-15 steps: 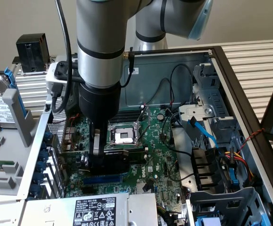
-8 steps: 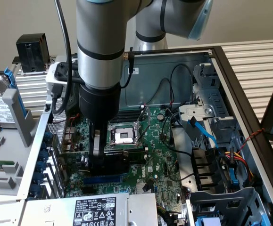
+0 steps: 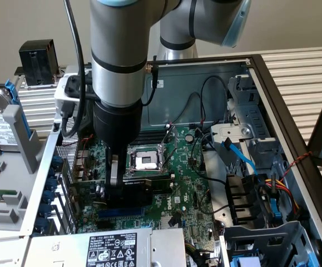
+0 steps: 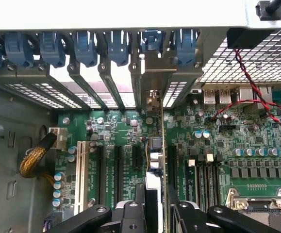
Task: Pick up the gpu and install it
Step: 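Insert the gpu into the slot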
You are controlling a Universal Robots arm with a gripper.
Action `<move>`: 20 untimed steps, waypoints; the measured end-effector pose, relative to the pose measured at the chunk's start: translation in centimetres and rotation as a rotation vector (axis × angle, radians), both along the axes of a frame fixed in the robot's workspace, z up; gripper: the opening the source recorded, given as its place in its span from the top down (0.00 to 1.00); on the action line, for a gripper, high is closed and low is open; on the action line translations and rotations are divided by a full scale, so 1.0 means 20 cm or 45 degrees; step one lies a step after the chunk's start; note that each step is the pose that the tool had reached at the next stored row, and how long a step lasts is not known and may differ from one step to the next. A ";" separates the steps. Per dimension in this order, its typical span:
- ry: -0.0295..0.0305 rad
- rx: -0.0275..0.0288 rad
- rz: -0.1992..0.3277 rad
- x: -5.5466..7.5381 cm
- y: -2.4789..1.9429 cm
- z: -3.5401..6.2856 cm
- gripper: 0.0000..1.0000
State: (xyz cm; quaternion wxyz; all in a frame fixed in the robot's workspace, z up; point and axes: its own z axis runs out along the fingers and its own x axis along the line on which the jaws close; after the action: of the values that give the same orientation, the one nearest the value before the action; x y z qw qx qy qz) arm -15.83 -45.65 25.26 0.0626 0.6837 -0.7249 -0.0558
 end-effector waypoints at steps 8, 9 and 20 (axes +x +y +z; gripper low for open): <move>-0.0008 0.0002 0.000 -0.01 0.000 -0.004 0.73; -0.0007 0.0001 0.000 -0.01 0.000 -0.005 0.73; -0.0011 0.0002 0.000 -0.01 -0.004 -0.008 0.73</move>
State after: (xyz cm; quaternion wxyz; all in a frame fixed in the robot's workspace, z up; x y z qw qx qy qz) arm -15.97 -45.73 25.10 0.0622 0.6837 -0.7250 -0.0556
